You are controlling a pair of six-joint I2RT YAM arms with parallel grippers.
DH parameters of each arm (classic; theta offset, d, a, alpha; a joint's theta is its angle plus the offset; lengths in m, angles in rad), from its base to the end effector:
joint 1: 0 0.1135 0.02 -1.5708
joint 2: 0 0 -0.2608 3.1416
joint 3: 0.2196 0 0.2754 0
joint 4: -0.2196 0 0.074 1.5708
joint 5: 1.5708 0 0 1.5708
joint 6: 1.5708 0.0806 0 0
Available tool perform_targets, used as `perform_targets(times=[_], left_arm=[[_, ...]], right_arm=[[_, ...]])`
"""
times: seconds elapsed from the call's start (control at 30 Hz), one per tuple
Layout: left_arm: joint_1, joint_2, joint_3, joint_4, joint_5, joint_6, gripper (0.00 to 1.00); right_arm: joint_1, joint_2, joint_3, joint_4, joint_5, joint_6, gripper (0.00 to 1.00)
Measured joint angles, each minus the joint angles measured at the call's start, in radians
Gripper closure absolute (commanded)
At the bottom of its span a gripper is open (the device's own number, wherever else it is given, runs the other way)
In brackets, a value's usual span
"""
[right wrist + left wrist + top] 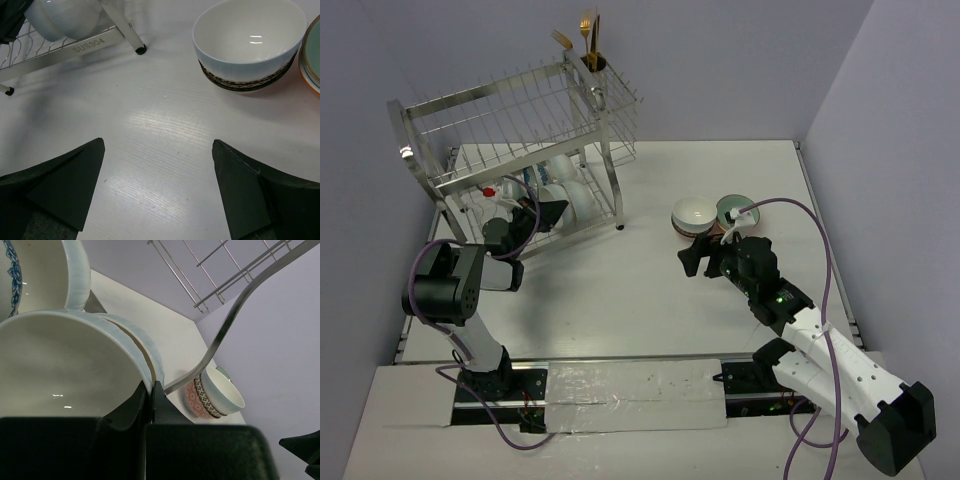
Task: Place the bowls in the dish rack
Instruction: Insert the bowl into the dish rack.
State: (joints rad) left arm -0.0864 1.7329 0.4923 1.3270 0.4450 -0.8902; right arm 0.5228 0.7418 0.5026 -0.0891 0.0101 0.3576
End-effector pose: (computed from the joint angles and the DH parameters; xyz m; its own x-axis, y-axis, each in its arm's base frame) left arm 0.3479 -0.0650 0.1487 -0.3385 -0.6748 -0.6558 0.3847 0.5368 -0.7509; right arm 0.2165 0.1238 0.2345 -0.4336 0.1541 -0.8878 -0.3621 0.8724 0.3283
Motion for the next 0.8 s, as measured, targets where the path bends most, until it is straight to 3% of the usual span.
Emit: perform_targets(times=[0.53,0.8], left_arm=[[0.000,0.061,0.031,0.063,0.003,-0.059,1.00],[0.005,0.046,-0.025,0.105,-0.018,-0.069,0.99]], right_arm=[[0.000,-0.006,-0.005,0.000,-0.001,-0.007,0.05],[0.000,-0.006,-0.005,0.000,-0.001,-0.007,0.05]])
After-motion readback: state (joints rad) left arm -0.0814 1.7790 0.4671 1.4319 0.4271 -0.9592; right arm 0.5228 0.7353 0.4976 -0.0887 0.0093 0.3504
